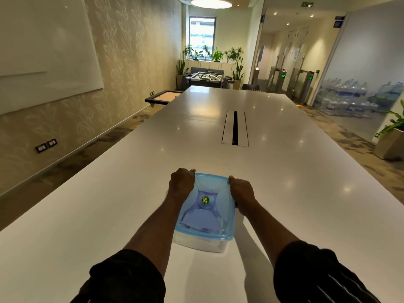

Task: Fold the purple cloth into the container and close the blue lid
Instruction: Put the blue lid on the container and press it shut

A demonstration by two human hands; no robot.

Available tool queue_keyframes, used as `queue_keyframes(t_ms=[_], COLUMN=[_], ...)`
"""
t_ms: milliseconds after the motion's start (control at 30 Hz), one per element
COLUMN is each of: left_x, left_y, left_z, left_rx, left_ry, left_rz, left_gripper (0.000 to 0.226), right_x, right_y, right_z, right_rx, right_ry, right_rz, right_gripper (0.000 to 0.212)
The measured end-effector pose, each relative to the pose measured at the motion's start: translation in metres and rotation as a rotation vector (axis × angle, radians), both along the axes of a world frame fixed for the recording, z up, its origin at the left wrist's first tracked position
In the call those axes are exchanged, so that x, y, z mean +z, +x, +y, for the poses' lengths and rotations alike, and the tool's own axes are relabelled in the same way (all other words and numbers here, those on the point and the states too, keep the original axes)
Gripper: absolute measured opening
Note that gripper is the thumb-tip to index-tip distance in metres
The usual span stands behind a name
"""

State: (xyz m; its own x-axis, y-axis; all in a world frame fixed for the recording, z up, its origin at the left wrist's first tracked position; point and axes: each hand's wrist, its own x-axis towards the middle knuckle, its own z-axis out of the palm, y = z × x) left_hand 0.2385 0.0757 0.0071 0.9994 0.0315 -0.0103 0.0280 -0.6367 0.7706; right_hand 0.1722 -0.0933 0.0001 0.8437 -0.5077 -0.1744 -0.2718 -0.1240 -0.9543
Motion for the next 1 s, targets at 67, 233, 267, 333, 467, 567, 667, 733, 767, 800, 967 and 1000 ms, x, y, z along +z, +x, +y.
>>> queue_keyframes(t_ms=[67,233,267,333,467,567,667,733,767,800,967,1000], left_x=[-0.002,-0.001,-0.002,-0.002,0.004,0.008,0.014,0.017,0.015,0.013,0.004,0.003], left_y=[0.001,0.003,0.003,0.003,0.001,0.001,-0.003,-0.013,-0.02,-0.028,-0.051,-0.052], left_z=[0.002,0.004,0.004,0.005,0.006,0.007,0.009,0.009,0.009,0.007,-0.001,-0.002], left_rx=[0.002,0.004,0.004,0.002,-0.012,0.016,0.044,0.014,-0.002,-0.021,-0.104,-0.102], left_ry=[-0.026,-0.047,-0.049,-0.053,-0.016,-0.002,-0.011,0.08,0.145,0.203,0.287,0.297], left_rz=[0.019,0.011,0.012,0.028,0.092,0.125,0.14,0.092,0.058,0.021,0.02,0.017], left_gripper=[0.044,0.045,0.045,0.045,0.041,0.049,0.059,0.056,0.055,0.055,0.062,0.062], right_x=[-0.005,-0.008,-0.009,-0.008,0.003,0.013,0.017,0.015,0.012,0.009,-0.002,-0.003], right_y=[0.009,0.013,0.012,0.009,-0.001,-0.015,-0.036,-0.048,-0.053,-0.058,-0.071,-0.072], right_z=[-0.002,-0.003,-0.003,-0.001,-0.002,-0.003,-0.002,0.0,0.001,0.004,0.02,0.022], right_rx=[-0.015,-0.049,-0.049,-0.044,-0.029,0.045,0.109,0.146,0.164,0.181,0.24,0.227], right_ry=[-0.054,-0.03,-0.017,0.003,0.009,-0.012,-0.182,-0.293,-0.371,-0.442,-0.364,-0.344], right_rz=[-0.018,-0.043,-0.044,-0.043,0.001,0.035,0.066,0.073,0.081,0.084,0.049,0.046], right_gripper=[0.034,0.031,0.031,0.032,0.04,0.048,0.051,0.051,0.051,0.051,0.033,0.032])
